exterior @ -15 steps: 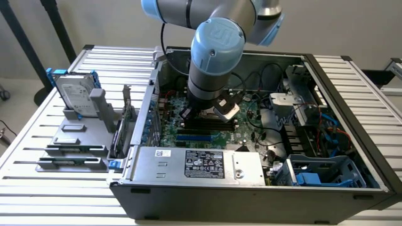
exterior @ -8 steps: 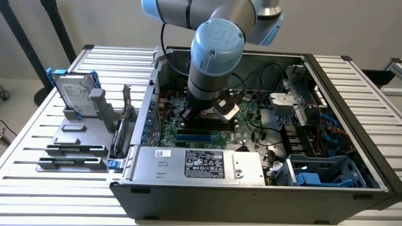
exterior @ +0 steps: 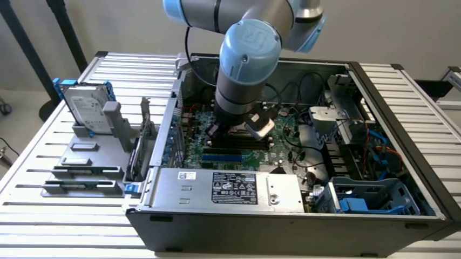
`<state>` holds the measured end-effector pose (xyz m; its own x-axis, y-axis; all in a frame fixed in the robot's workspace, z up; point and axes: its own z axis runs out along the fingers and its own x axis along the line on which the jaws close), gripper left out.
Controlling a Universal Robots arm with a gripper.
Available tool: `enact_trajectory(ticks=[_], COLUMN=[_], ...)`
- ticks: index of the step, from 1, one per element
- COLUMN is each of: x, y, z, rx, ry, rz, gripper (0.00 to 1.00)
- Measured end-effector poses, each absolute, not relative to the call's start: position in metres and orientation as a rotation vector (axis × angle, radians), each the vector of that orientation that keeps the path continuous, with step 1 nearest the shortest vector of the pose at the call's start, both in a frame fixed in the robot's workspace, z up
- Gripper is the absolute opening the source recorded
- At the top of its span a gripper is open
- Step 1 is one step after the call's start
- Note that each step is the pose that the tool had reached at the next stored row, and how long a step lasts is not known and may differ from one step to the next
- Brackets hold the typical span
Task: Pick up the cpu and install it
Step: 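Install the first cpu locking lever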
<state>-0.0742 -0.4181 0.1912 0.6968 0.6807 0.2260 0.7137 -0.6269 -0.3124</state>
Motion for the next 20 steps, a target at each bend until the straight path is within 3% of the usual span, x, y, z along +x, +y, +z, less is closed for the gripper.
enact_trajectory(ticks=[10,20], x=[-0.074,-0.074], y=[-0.412,-0.397], z=[0.218,0.223], rx=[-2.528,-2.517], ry=[-1.092,-1.119], rz=[-0.102,-0.095], gripper=[0.11,0.11])
